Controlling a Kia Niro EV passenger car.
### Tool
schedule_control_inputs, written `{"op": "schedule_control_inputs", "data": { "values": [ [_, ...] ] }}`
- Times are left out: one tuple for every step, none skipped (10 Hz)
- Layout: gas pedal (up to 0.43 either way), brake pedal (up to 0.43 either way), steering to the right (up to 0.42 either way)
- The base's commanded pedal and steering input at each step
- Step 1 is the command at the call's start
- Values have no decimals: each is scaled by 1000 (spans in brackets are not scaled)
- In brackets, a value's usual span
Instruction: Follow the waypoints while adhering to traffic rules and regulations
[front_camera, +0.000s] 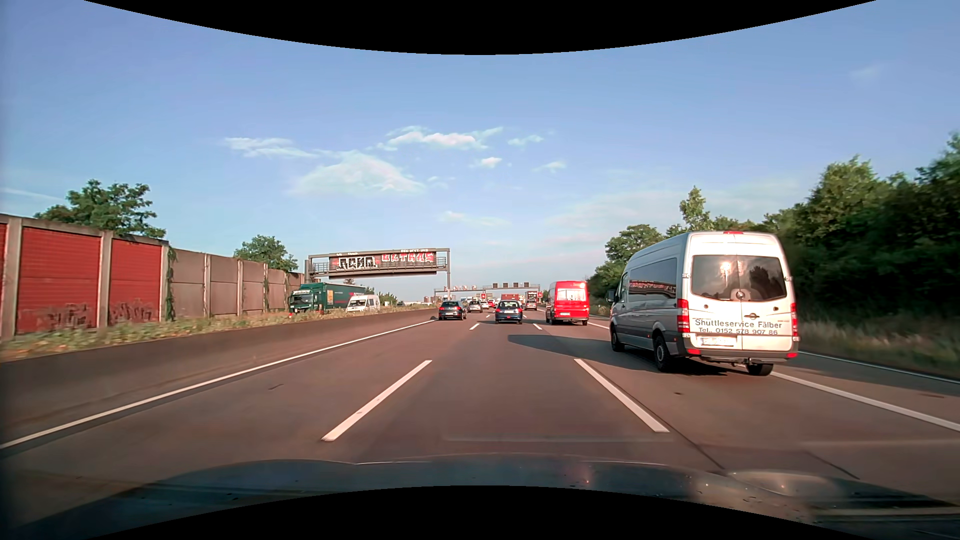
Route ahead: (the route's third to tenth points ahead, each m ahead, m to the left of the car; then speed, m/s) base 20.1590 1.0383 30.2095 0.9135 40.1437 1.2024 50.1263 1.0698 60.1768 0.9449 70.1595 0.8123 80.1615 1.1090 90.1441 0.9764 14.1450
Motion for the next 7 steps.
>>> {"op": "schedule_control_inputs", "data": {
  "values": [
    [177, 0, -6],
    [177, 0, -6],
    [177, 0, -6],
    [177, 0, -6],
    [177, 0, -6],
    [177, 0, -6],
    [177, 0, -6]
  ]
}}
